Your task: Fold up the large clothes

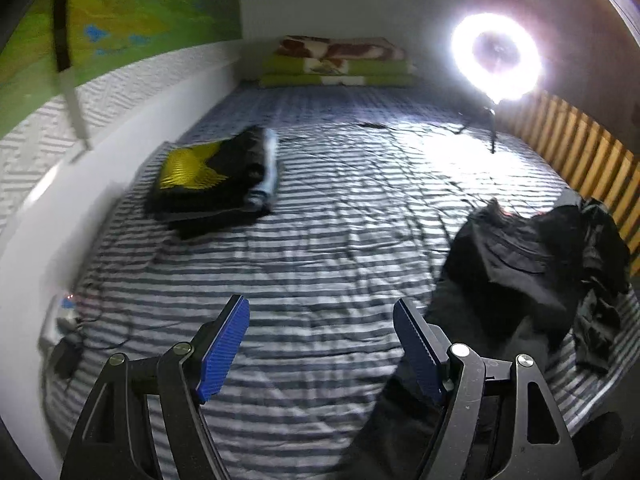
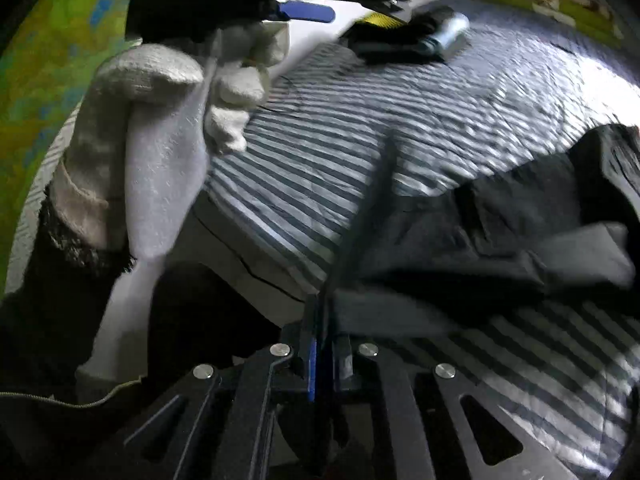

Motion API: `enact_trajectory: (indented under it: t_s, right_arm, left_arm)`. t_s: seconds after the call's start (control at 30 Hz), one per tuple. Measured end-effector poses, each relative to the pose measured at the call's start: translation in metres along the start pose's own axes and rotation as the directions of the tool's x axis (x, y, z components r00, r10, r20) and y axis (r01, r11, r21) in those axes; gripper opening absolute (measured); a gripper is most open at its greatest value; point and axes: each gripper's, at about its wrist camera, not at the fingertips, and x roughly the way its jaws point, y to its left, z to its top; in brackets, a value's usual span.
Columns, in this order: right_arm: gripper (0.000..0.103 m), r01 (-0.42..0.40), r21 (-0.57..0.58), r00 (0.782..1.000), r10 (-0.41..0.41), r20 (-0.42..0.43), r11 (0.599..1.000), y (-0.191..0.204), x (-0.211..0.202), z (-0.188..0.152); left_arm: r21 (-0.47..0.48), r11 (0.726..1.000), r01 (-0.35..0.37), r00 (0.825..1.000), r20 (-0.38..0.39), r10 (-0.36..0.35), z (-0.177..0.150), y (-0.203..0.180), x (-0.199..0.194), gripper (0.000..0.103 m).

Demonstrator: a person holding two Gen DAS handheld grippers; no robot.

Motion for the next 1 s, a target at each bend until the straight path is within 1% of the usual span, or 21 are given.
enact_trajectory:
  t_s: [0.03,0.07,0.1,0.13,0.2,0.23,0.27,0.33,0.37,0.4,0.43,0.47,0.5,0.53,0.63,0.67,0.73,0.77,0.87,0.93,1.0]
  right_arm:
    - [0.023,0.009,0.014,1.000,-0.009,0.011,1.000,-0.008,-0.007,0.001]
    - [0.031,0.044,0.047,0.998,-0.046,0.046,0.998,-0.028,-0.021,0.005]
    - [0.044,0.065,0.070,0.995,-0.070,0.076,0.995,-0.042,-0.033,0.007]
    - [0.049,0.082,0.097,0.989,-0.093,0.111,0.992,-0.057,-0.048,0.005]
    - [0.050,0.130,0.177,0.970,-0.162,0.180,0.976,-0.097,-0.085,0.005]
    - [0.050,0.156,0.235,0.955,-0.207,0.212,0.960,-0.123,-0.104,0.003]
    - [0.050,0.181,0.302,0.935,-0.259,0.244,0.936,-0.151,-0.125,0.001]
    - [0.050,0.238,0.396,0.893,-0.360,0.271,0.887,-0.199,-0.151,-0.001]
    - [0.050,0.292,0.455,0.858,-0.441,0.265,0.841,-0.233,-0.164,-0.002]
    - [0.050,0.321,0.482,0.839,-0.481,0.255,0.815,-0.255,-0.169,0.001]
    - [0.050,0.343,0.496,0.827,-0.507,0.244,0.798,-0.275,-0.175,0.002]
    - [0.050,0.392,0.509,0.806,-0.552,0.211,0.766,-0.302,-0.175,0.008]
    - [0.050,0.425,0.514,0.792,-0.581,0.187,0.745,-0.321,-0.174,0.013]
    - [0.050,0.440,0.504,0.792,-0.586,0.172,0.743,-0.339,-0.170,0.020]
    - [0.050,0.448,0.478,0.806,-0.572,0.148,0.756,-0.370,-0.155,0.034]
    - [0.050,0.433,0.467,0.817,-0.554,0.158,0.771,-0.376,-0.150,0.038]
    - [0.056,0.392,0.447,0.844,-0.507,0.174,0.804,-0.386,-0.141,0.049]
    - [0.057,0.380,0.438,0.852,-0.493,0.177,0.815,-0.385,-0.136,0.054]
    - [0.063,0.376,0.402,0.866,-0.471,0.169,0.835,-0.390,-0.121,0.072]
    - [0.067,0.380,0.380,0.874,-0.462,0.152,0.843,-0.401,-0.107,0.085]
    - [0.067,0.379,0.378,0.880,-0.455,0.135,0.845,-0.411,-0.097,0.089]
  left_arm:
    - [0.017,1.000,0.016,1.000,-0.007,-0.016,0.004,-0.009,0.008,0.078]
    - [0.037,0.998,0.043,0.999,-0.011,-0.043,0.008,-0.021,0.017,0.078]
    - [0.059,0.996,0.071,0.997,-0.018,-0.070,0.011,-0.034,0.026,0.078]
    - [0.077,0.993,0.089,0.996,-0.028,-0.087,0.015,-0.045,0.035,0.078]
    - [0.121,0.984,0.131,0.991,-0.045,-0.127,0.022,-0.071,0.055,0.078]
    - [0.137,0.977,0.162,0.986,-0.055,-0.156,0.028,-0.085,0.067,0.078]
    - [0.148,0.972,0.181,0.983,-0.065,-0.173,0.033,-0.097,0.078,0.078]
    - [0.166,0.964,0.208,0.977,-0.084,-0.197,0.042,-0.121,0.101,0.078]
    - [0.181,0.960,0.214,0.976,-0.090,-0.201,0.047,-0.133,0.112,0.078]
    - [0.195,0.957,0.216,0.975,-0.094,-0.200,0.050,-0.145,0.122,0.078]
    - [0.212,0.952,0.222,0.974,-0.100,-0.205,0.055,-0.158,0.133,0.078]
    - [0.227,0.945,0.234,0.971,-0.108,-0.214,0.059,-0.169,0.142,0.078]
    - [0.240,0.940,0.244,0.968,-0.117,-0.222,0.062,-0.178,0.151,0.078]
    - [0.257,0.934,0.250,0.966,-0.126,-0.224,0.068,-0.192,0.165,0.078]
    - [0.262,0.930,0.259,0.963,-0.140,-0.229,0.081,-0.208,0.192,0.079]
    - [0.250,0.928,0.275,0.958,-0.155,-0.242,0.085,-0.211,0.202,0.079]
    - [0.216,0.931,0.294,0.948,-0.188,-0.256,0.092,-0.215,0.224,0.079]
    - [0.206,0.933,0.295,0.946,-0.199,-0.256,0.093,-0.215,0.233,0.079]
    - [0.183,0.924,0.337,0.925,-0.247,-0.288,0.097,-0.220,0.259,0.079]
    - [0.172,0.916,0.362,0.913,-0.262,-0.312,0.098,-0.224,0.269,0.079]
    - [0.164,0.907,0.388,0.903,-0.266,-0.338,0.099,-0.228,0.275,0.078]
